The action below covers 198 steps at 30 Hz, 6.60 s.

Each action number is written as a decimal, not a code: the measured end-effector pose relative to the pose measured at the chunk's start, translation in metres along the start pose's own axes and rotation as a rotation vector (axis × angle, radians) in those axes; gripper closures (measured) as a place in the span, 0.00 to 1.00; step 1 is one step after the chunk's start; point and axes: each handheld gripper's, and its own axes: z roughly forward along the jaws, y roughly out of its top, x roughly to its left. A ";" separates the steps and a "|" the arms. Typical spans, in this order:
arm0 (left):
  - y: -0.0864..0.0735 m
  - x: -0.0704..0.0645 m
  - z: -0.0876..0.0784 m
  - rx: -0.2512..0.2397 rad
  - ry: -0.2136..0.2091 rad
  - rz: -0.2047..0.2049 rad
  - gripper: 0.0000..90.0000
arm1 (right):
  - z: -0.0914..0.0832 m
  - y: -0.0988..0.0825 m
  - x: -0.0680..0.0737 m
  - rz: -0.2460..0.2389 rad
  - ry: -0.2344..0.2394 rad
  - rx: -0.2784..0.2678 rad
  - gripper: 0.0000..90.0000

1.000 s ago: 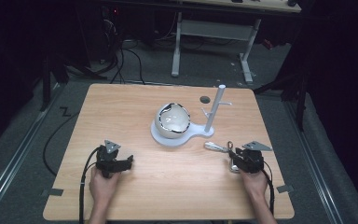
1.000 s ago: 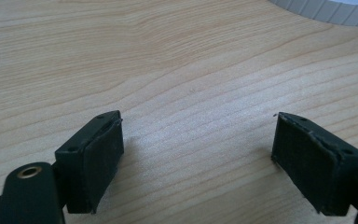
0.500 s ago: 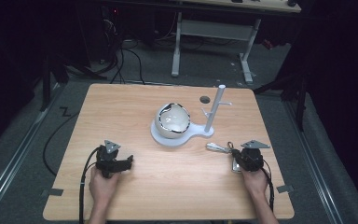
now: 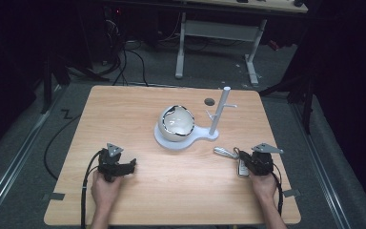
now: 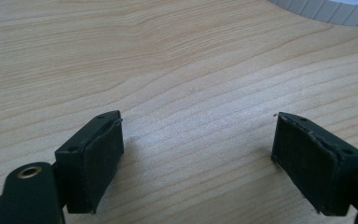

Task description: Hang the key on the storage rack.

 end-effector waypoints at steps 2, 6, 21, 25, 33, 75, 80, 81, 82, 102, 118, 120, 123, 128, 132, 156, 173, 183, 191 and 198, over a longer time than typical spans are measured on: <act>0.000 0.000 0.000 0.000 0.000 0.000 0.19 | -0.001 0.000 -0.001 0.000 0.004 -0.008 0.98; 0.000 0.000 0.000 0.000 0.000 0.000 0.19 | -0.009 0.003 -0.004 0.012 0.023 -0.038 0.98; 0.000 0.000 0.000 0.000 0.000 0.000 0.19 | -0.037 0.034 -0.002 -0.028 0.056 -0.154 0.98; 0.000 0.000 0.000 0.000 0.000 -0.001 0.19 | -0.044 0.044 -0.003 -0.036 0.070 -0.189 0.98; 0.000 0.000 0.000 0.000 0.000 -0.001 0.19 | -0.052 0.058 -0.003 -0.058 0.078 -0.219 0.98; 0.000 0.000 0.000 -0.001 0.000 -0.001 0.19 | -0.091 0.141 0.000 -0.163 0.097 -0.374 0.98; 0.000 0.000 0.000 0.000 -0.001 -0.001 0.19 | -0.094 0.150 -0.001 -0.165 0.100 -0.383 0.98; 0.000 0.000 0.000 0.000 -0.001 -0.001 0.19 | -0.093 0.152 -0.001 -0.166 0.101 -0.385 0.98; 0.000 0.000 0.000 0.000 -0.001 -0.001 0.19 | -0.093 0.153 -0.001 -0.168 0.103 -0.384 0.98; 0.000 0.000 0.000 -0.001 -0.001 -0.001 0.19 | -0.093 0.183 0.002 -0.177 0.130 -0.415 0.98; 0.000 0.000 0.000 0.000 -0.001 0.002 0.19 | -0.081 0.196 0.000 -0.158 0.124 -0.423 0.98; 0.000 0.000 0.000 0.000 -0.001 0.002 0.19 | -0.078 0.196 -0.002 -0.153 0.119 -0.422 0.98; 0.000 0.000 0.000 0.000 0.000 0.002 0.19 | -0.076 0.196 -0.004 -0.146 0.117 -0.423 0.98; 0.000 0.000 0.000 0.000 0.000 0.002 0.19 | -0.075 0.197 -0.007 -0.145 0.098 -0.420 0.98; 0.000 0.000 0.000 0.000 -0.001 0.002 0.19 | -0.075 0.198 -0.009 -0.138 0.090 -0.426 0.98; 0.000 0.000 0.000 0.000 -0.001 0.002 0.19 | -0.052 0.177 -0.014 -0.154 0.014 -0.338 0.98; 0.000 0.000 0.000 0.000 0.000 0.002 0.19 | -0.027 0.148 -0.008 -0.179 -0.001 -0.253 0.98; 0.000 0.000 0.000 0.000 0.000 0.002 0.19 | -0.015 0.136 0.006 -0.210 0.010 -0.206 0.98; 0.000 0.000 0.000 0.000 0.000 0.002 0.19 | -0.009 0.134 0.010 -0.191 0.030 -0.189 0.98; 0.000 0.000 0.000 0.000 0.000 0.002 0.19 | -0.004 0.131 0.012 -0.183 0.044 -0.178 0.98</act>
